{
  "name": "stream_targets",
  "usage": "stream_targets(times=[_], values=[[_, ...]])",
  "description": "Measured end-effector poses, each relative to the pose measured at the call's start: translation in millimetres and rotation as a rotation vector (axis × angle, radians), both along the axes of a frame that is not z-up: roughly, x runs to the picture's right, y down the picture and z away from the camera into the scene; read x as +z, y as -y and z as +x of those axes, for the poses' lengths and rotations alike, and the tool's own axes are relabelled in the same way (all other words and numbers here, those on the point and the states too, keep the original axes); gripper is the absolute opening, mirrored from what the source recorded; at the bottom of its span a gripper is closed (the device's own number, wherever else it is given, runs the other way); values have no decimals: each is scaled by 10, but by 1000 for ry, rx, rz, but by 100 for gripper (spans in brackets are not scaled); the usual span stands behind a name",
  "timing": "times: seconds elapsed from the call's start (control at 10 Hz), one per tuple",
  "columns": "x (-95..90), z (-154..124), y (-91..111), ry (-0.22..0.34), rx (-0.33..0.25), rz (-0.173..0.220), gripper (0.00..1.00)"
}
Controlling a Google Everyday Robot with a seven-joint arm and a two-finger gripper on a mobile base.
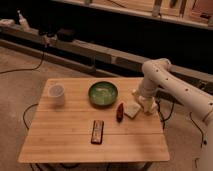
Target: Place the white sponge in the ceramic cup
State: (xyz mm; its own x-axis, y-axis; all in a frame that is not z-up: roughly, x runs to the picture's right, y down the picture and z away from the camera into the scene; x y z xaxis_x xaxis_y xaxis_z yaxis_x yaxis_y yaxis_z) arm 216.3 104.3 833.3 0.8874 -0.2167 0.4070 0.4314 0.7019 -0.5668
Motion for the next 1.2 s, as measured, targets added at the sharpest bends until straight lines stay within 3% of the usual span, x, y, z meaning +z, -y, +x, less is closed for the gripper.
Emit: stream_targets(times=[0.1,0.3,0.4,0.7,1.0,1.2], values=[[65,18,-71,37,-12,-8,65],[216,208,-177,52,-80,-7,65],[322,310,-202,40,-157,-4,65],[512,316,-142,51,-282,23,65],[590,94,-26,97,-296,78,65],[590,37,-19,116,-280,93,65]])
